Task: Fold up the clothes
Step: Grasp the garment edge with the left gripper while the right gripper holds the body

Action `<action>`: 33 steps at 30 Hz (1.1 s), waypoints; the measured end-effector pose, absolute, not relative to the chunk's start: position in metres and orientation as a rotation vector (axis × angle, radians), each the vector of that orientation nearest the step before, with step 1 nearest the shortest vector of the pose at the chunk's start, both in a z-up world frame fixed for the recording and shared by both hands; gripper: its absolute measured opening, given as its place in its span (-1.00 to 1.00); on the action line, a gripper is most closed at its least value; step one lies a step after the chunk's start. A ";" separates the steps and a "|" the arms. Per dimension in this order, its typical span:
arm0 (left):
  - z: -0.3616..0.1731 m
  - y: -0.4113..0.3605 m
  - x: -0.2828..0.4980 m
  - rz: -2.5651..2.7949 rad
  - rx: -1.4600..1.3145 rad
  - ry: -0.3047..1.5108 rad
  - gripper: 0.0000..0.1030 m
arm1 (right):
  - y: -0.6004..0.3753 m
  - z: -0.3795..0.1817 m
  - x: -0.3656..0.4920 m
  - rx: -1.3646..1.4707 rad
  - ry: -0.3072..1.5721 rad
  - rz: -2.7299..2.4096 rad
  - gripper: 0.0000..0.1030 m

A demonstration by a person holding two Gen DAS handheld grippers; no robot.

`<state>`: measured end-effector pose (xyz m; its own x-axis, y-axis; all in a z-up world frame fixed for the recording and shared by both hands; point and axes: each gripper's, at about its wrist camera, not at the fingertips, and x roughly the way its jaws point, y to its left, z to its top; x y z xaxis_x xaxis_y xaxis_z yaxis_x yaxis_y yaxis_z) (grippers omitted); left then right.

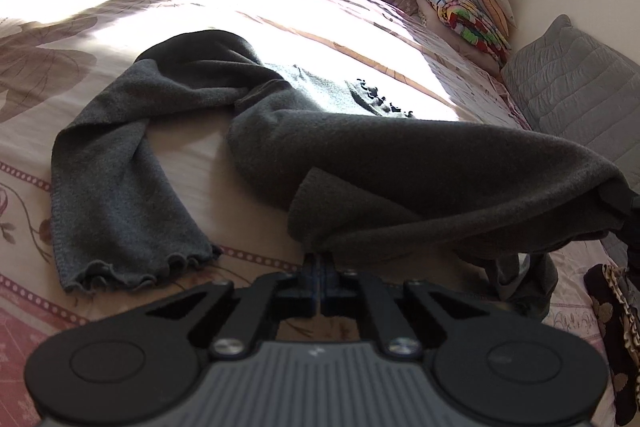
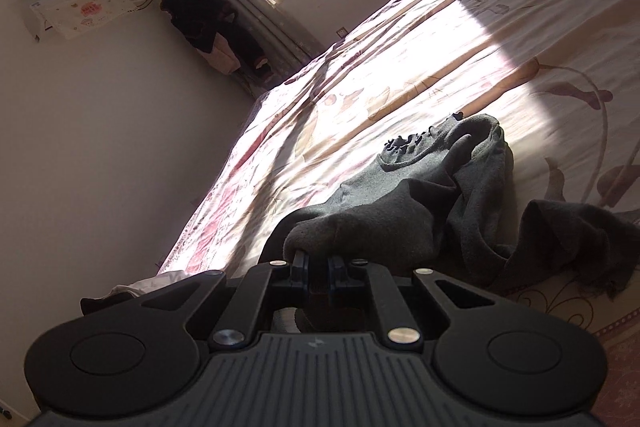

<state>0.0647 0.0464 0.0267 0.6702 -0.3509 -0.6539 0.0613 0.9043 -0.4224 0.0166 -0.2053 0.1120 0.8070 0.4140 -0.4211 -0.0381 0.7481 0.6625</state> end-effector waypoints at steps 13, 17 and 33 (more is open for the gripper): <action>0.052 0.056 0.046 -0.294 -0.331 0.736 0.15 | -0.233 0.098 0.012 0.728 0.657 0.201 -0.80; 0.039 0.045 0.053 -0.333 -0.350 0.773 0.39 | -0.233 0.098 0.012 0.732 0.658 0.200 -0.80; 0.059 0.045 0.027 -0.288 -0.348 0.672 -0.88 | -0.242 0.091 0.013 0.672 0.711 0.182 -0.75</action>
<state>0.0268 0.0452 0.0587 0.7473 -0.3678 -0.5535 0.1466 0.9036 -0.4025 0.0129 -0.2415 0.0907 0.7521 0.3731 -0.5432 0.0666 0.7771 0.6259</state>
